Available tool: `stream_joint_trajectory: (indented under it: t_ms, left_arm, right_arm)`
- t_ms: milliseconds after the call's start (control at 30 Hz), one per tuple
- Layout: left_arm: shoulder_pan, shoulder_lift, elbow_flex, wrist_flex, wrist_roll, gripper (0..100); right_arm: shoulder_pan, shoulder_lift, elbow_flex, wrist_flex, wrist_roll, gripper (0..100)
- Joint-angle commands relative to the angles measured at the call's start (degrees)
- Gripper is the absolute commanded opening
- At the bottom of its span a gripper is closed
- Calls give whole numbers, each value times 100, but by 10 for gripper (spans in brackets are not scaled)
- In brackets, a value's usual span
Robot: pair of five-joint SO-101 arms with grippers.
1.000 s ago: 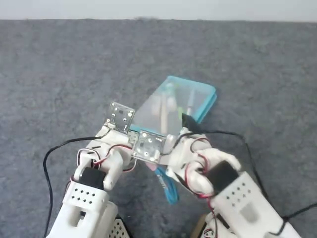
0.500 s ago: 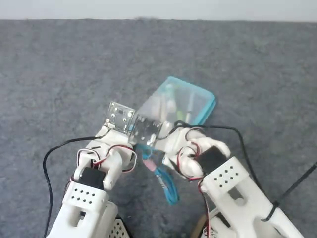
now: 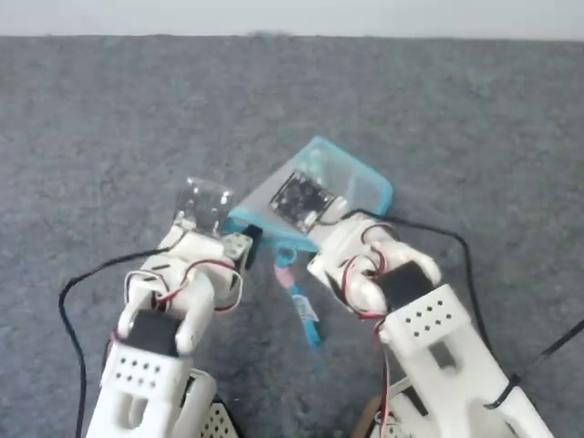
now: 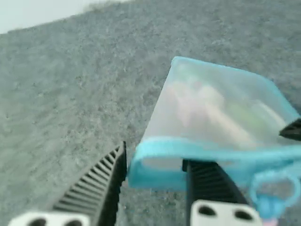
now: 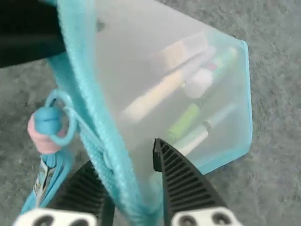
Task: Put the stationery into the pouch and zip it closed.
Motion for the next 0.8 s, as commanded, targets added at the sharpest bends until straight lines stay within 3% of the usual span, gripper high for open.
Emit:
stream_joint_trajectory:
  t_ms: [0,167,267,533,767]
  left_arm:
    - [-35,-1284,-224,448,-79,206]
    - [-651,-2787,4,738,-114,207]
    - [-580,-3103,40,967,-114,206]
    - [325,-2224,470,527,-132,206]
    - [800,-1380,479,158,-132,206]
  right_arm:
    - [374,549,-325,-338,-484,6]
    - [637,1226,-782,-365,-923,6]
    - [840,1578,-1222,-286,-1108,6]
    - [479,1710,-2681,1165,-1160,6]
    - [13,1710,-2611,1358,-1301,6]
